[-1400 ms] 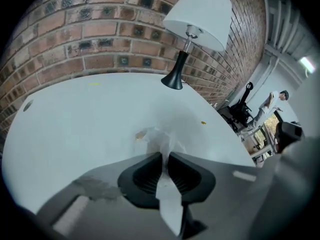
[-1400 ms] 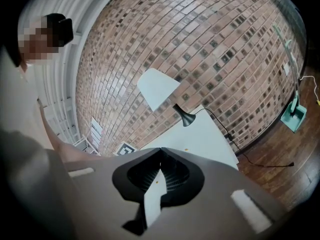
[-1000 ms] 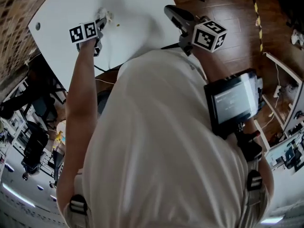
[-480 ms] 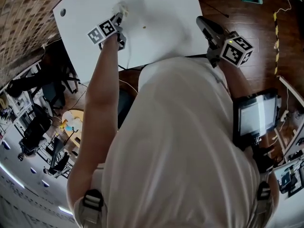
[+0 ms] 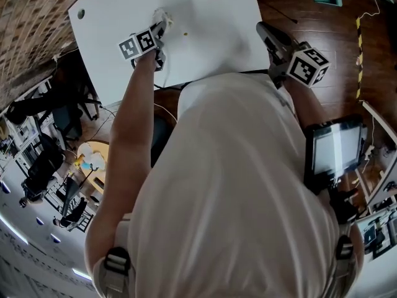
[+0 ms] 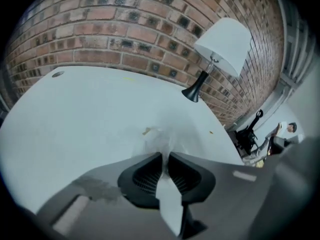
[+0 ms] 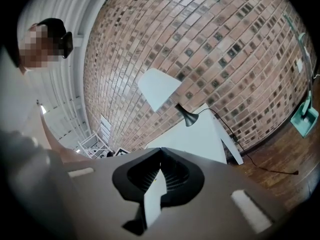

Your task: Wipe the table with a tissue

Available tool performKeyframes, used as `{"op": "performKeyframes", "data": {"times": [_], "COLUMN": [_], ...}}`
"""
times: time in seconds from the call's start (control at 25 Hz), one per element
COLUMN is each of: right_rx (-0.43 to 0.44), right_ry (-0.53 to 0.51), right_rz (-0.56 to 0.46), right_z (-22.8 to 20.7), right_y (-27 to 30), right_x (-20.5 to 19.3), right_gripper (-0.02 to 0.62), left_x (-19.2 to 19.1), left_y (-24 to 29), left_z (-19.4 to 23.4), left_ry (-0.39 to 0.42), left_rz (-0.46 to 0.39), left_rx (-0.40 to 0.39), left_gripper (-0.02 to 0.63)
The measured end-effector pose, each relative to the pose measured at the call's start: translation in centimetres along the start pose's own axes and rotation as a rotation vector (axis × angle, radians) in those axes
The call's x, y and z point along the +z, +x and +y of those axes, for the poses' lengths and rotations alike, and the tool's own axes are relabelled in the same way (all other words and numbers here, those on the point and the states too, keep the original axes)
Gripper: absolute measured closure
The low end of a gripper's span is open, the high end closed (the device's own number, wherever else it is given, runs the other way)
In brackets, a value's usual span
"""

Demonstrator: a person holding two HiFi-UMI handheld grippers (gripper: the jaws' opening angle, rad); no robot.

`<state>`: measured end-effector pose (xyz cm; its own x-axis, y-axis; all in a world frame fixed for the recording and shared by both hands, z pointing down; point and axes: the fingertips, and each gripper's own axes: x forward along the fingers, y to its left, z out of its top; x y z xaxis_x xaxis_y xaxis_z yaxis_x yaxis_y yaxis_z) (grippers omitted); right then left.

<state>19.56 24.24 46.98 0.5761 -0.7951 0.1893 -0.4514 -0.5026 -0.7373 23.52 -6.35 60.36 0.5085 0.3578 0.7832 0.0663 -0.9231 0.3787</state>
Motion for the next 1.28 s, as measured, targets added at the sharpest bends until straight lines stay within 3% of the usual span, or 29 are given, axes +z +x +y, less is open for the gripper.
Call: {"op": "performKeyframes", "data": {"times": [0.16, 0.28, 0.64, 0.76, 0.92, 1.0, 1.28], "right_rx": [0.026, 0.037, 0.068, 0.072, 0.066, 0.062, 0.044], "right_ry": [-0.007, -0.01, -0.004, -0.007, -0.005, 0.0, 0.002], "right_rz": [0.017, 0.033, 0.064, 0.069, 0.071, 0.067, 0.053], "right_z": [0.1, 0.1, 0.6, 0.6, 0.7, 0.6, 0.2], "right_y": [0.7, 0.8, 1.3, 1.4, 1.4, 1.3, 0.9], "right_x": [0.0, -0.1, -0.7, -0.8, -0.7, -0.7, -0.3], "right_gripper": [0.588, 0.588, 0.588, 0.588, 0.588, 0.588, 0.588], "left_x": [-0.7, -1.9, -6.4, -6.3, -6.9, -7.6, -8.6], "left_y": [-2.2, -3.5, -3.5, -2.9, -1.8, -1.0, 0.3], "left_z": [-0.9, -2.2, -5.7, -6.9, -10.6, -11.5, -11.8], "left_ry": [-0.165, -0.246, -0.275, -0.227, 0.024, 0.1, 0.098], "left_rz": [-0.146, -0.216, -0.154, -0.133, -0.019, 0.044, 0.143], "left_rx": [-0.076, -0.106, -0.148, -0.176, -0.241, -0.238, -0.239], "left_gripper": [0.555, 0.557, 0.555, 0.555, 0.555, 0.555, 0.557]}}
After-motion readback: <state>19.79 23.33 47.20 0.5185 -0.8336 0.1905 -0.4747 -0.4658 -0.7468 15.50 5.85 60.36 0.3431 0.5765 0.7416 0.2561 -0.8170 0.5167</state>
